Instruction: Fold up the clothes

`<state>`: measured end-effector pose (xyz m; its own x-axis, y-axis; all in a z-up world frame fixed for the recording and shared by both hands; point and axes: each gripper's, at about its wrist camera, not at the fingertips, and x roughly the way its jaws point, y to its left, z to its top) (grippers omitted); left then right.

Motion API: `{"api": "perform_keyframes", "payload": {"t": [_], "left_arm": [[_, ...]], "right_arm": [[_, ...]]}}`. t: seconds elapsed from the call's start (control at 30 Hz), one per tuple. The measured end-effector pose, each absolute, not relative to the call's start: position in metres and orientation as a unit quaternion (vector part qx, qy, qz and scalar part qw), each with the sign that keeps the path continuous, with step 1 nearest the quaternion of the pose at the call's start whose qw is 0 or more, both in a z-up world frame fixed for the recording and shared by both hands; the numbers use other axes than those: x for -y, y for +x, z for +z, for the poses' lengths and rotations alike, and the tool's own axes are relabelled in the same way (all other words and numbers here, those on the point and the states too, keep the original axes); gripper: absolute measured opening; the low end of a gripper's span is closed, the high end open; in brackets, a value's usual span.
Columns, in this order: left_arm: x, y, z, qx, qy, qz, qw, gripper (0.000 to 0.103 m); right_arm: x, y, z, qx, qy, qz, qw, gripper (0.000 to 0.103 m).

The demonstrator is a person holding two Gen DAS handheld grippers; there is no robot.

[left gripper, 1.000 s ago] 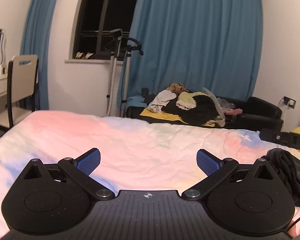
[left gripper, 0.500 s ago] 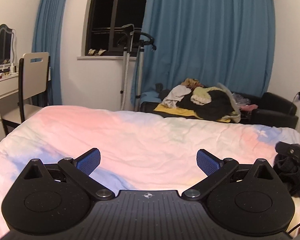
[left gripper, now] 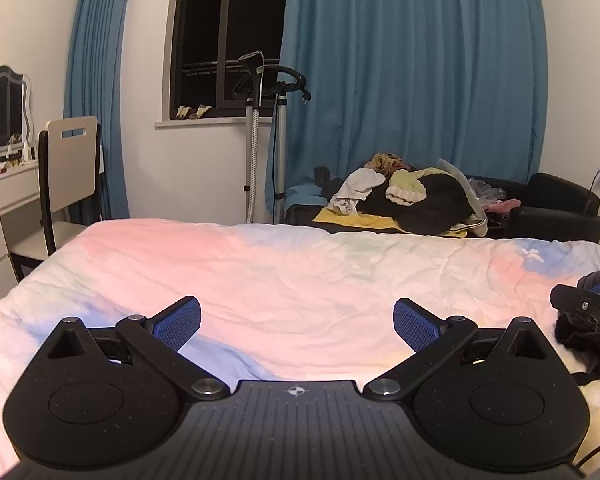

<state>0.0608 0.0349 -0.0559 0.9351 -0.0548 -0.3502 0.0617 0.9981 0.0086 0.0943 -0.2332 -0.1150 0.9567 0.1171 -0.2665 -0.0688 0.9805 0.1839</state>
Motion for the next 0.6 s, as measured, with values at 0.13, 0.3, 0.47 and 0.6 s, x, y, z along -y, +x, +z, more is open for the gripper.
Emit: {"api": "perform_keyframes", "payload": {"t": [0.13, 0.3, 0.47, 0.6], "left_arm": [[-0.03, 0.057, -0.057, -0.177, 0.015, -0.03, 0.984, 0.103], [-0.028, 0.054, -0.058, -0.171, 0.018, -0.018, 0.985, 0.103], [-0.022, 0.053, -0.062, -0.173, 0.033, -0.021, 0.984, 0.103], [-0.018, 0.054, -0.066, -0.181, 0.039, -0.017, 0.983, 0.103]], "right_arm": [[0.234, 0.094, -0.114, -0.138, 0.083, 0.044, 0.986, 0.103], [0.235, 0.093, -0.113, -0.139, 0.084, 0.044, 0.986, 0.103], [0.233, 0.092, -0.114, -0.14, 0.075, 0.043, 0.986, 0.103], [0.233, 0.093, -0.115, -0.148, 0.076, 0.051, 0.985, 0.103]]}}
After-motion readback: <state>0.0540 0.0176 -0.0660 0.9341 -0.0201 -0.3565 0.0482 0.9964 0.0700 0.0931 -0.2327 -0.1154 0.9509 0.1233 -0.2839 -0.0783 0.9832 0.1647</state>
